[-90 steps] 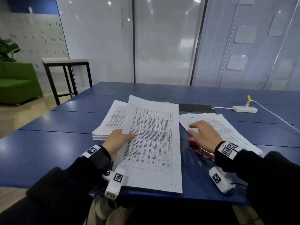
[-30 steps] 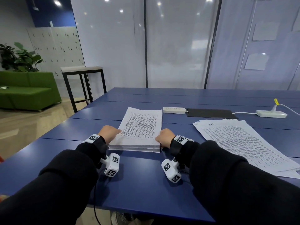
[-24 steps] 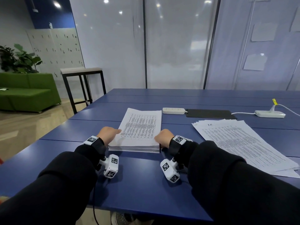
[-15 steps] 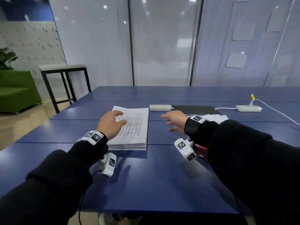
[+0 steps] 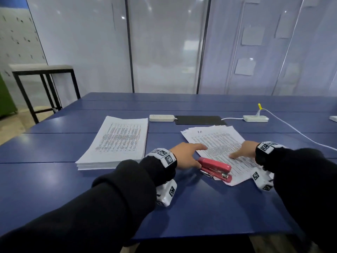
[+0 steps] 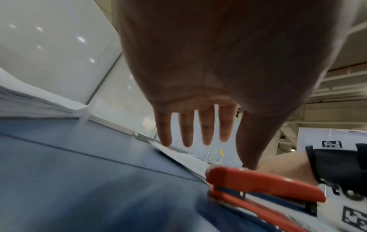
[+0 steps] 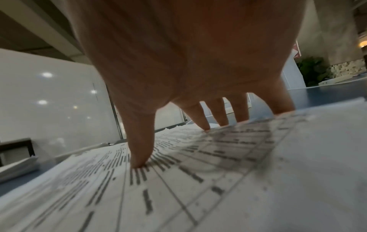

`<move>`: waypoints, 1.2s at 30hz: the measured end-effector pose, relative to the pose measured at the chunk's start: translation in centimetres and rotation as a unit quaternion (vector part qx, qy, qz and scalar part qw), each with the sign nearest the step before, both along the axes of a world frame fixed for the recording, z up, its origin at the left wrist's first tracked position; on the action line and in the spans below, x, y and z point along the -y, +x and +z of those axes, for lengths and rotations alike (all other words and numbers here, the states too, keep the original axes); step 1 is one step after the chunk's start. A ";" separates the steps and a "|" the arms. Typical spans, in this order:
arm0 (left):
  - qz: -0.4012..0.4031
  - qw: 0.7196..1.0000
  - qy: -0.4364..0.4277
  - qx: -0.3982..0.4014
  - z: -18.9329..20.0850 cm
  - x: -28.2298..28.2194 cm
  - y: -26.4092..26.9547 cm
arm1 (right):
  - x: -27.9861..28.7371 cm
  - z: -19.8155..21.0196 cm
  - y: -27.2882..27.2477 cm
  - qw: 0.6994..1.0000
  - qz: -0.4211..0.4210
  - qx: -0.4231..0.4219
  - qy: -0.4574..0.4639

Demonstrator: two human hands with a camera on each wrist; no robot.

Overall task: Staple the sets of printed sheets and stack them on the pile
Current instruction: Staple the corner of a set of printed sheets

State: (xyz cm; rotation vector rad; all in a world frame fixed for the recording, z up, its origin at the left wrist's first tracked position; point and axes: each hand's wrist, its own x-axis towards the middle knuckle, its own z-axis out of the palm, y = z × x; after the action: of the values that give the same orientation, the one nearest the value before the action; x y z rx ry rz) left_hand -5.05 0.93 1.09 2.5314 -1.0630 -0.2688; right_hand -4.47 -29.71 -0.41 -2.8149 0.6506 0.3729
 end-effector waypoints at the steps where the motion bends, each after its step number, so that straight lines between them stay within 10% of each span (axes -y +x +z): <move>1: -0.006 1.000 0.005 -0.010 -0.2 0.5 -0.1 | 0.0 0.1 0.0 1.000 0.004 -0.002 -0.013; 11: -0.075 0.983 0.158 0.054 0.7 -1.4 -3.1 | 0.9 1.3 0.2 1.000 -0.004 -0.010 0.005; 18: -0.034 0.971 0.232 0.042 1.6 -8.4 -3.6 | 2.3 -0.3 0.5 0.980 -0.013 0.154 0.126; 27: 0.039 0.970 0.224 0.088 3.3 -12.6 -3.9 | 0.0 5.1 -3.3 0.940 0.181 0.008 0.290; 32: 0.120 0.982 0.138 0.056 6.3 -15.1 -3.5 | -3.1 4.8 -3.0 0.970 0.243 0.017 -0.002; 36: 0.133 0.984 0.102 0.058 6.7 -14.6 -3.3 | -7.8 2.8 -2.7 0.927 0.305 0.113 -0.189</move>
State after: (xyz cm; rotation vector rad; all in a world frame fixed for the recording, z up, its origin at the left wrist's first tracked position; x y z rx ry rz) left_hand -8.35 15.57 7.81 2.8665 -0.7553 -0.1657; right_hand -7.21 -21.93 2.38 -3.3110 -0.2541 0.0074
